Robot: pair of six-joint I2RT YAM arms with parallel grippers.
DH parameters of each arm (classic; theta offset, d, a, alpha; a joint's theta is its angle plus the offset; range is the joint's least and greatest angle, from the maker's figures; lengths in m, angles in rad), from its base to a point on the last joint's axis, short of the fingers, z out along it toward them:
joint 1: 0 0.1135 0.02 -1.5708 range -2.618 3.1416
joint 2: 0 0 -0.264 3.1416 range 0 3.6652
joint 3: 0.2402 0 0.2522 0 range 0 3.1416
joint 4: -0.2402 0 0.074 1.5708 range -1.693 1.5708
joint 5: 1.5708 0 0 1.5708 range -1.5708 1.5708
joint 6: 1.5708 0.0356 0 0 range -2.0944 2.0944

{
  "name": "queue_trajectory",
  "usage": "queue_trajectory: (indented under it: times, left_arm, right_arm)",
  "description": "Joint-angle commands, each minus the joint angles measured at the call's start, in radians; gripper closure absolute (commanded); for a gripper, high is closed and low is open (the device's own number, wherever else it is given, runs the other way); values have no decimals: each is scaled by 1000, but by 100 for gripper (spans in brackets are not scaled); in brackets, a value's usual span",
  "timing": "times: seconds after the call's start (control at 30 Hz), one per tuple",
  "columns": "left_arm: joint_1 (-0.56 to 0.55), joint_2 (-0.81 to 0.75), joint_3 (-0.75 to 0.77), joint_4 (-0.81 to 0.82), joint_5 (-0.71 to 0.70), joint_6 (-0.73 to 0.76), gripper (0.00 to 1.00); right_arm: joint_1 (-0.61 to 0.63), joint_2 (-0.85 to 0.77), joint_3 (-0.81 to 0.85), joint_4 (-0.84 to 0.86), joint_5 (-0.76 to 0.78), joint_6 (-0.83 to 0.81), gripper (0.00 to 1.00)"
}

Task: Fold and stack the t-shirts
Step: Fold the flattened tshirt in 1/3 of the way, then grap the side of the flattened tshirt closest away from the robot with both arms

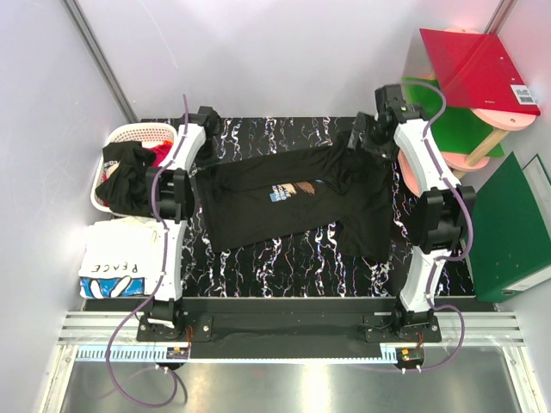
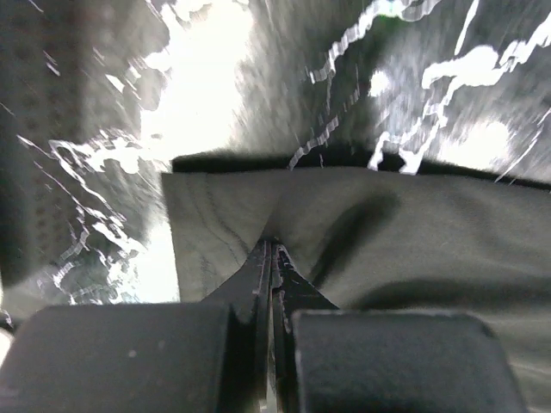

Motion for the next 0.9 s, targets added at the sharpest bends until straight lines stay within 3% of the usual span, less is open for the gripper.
queue_trajectory:
  times: [0.0,0.07,0.1,0.13,0.2,0.33,0.37,0.47,0.63,0.87]
  left_arm:
    - [10,-237,-71,121,6,31,100]
    - [5,-313,-137,129,38,42,96]
    - [-7,-398,-167,132,46,57,83]
    - [-16,-449,-206,147,46,67,45]
    - [-45,-602,-355,169,69,79,3]
    - [-82,-844,-700,221,173,22,1]
    - [-87,-935,-866,235,187,4,1]
    - [-97,-1095,-1153,273,265,-90,1]
    - [-130,-1218,-1384,282,282,-156,1]
    - [-169,-1174,-1457,292,256,-163,1]
  right_arm:
    - [-78,-97,-156,-4,-18,17,0]
    - [-112,-137,-245,-2,-81,42,0]
    - [-136,-176,-275,-1,-98,48,0]
    - [-136,-194,-305,1,-116,53,0]
    - [-182,-257,-394,1,-142,66,0]
    - [-204,-384,-555,1,-173,79,0]
    - [-210,-407,-625,1,-194,92,0]
    - [-228,-544,-770,9,-268,141,0]
    - [-241,-684,-1035,44,-317,227,4]
    - [-241,-771,-1230,99,-362,281,9]
